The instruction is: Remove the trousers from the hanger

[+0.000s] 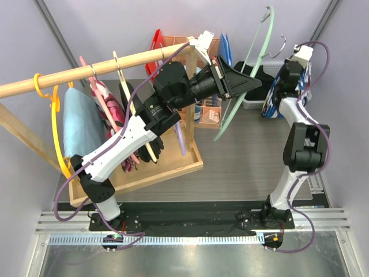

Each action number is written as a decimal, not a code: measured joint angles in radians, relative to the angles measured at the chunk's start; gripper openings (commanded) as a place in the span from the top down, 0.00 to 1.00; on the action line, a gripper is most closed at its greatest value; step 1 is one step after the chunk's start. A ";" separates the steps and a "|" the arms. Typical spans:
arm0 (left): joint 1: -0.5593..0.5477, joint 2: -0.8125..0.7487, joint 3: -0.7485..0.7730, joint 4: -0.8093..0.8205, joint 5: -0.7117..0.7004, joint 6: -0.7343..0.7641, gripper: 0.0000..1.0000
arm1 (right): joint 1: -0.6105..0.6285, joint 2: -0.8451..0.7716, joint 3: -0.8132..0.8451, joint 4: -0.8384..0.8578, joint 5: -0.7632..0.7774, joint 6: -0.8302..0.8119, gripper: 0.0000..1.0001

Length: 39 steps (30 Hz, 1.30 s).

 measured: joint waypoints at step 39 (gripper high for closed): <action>0.022 0.049 0.061 0.237 0.044 -0.226 1.00 | 0.073 -0.088 0.422 -0.823 -0.196 0.320 0.01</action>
